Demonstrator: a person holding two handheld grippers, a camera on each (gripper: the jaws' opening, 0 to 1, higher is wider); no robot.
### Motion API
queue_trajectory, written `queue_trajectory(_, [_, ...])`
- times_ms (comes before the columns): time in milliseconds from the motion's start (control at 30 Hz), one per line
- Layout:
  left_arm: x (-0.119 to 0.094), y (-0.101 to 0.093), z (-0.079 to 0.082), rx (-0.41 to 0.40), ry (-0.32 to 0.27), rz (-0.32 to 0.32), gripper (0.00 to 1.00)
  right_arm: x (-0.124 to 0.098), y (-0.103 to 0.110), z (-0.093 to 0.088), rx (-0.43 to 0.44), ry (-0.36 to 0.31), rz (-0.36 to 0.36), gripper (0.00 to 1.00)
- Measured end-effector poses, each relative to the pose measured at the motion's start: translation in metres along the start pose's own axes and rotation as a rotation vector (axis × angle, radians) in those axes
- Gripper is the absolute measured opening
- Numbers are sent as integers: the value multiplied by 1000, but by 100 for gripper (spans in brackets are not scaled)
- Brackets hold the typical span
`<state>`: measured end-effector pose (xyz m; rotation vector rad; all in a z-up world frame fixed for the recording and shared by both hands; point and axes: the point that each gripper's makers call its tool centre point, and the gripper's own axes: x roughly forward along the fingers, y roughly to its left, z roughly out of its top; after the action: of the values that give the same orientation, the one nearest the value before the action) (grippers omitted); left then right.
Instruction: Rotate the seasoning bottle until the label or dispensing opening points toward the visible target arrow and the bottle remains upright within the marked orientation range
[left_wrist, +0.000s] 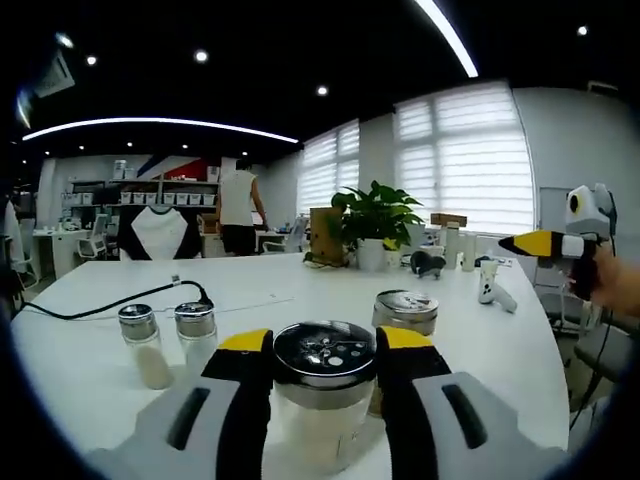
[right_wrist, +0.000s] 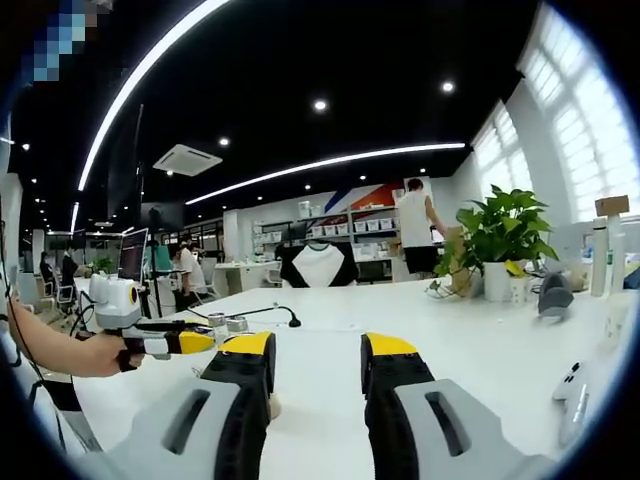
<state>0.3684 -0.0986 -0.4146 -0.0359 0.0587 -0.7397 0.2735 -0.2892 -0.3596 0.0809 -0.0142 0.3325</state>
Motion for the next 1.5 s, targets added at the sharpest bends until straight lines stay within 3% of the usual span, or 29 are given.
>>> queue_trajectory(100, [-2, -1, 3, 12, -18, -9, 44, -1, -1, 1, 9, -3, -3, 33])
queue_trajectory(200, [-6, -4, 18, 35, -59, -11, 52, 0, 0, 0, 11, 0, 2, 34])
queue_trajectory(300, [-9, -4, 27, 42, -67, -25, 52, 1, 1, 0, 10, 0, 6, 34])
queue_trajectory(467, [-25, 14, 50, -6, -105, -11, 51, 4, 1, 2, 9, -3, 10, 34])
queue_trajectory(767, [-63, 48, 77, -49, -143, 32, 50, 12, 2, 7, 10, -15, 29, 34])
queue_trajectory(1067, [-93, 75, 84, -86, -166, 84, 49, 19, 2, 18, 14, -43, 31, 35])
queue_trajectory(1367, [-127, 101, 82, -83, -145, 137, 49, 31, 0, 27, 6, -51, 39, 35])
queue_trajectory(1500, [-141, 116, 80, -49, -108, 170, 49, 38, -1, 35, -31, -42, 46, 38])
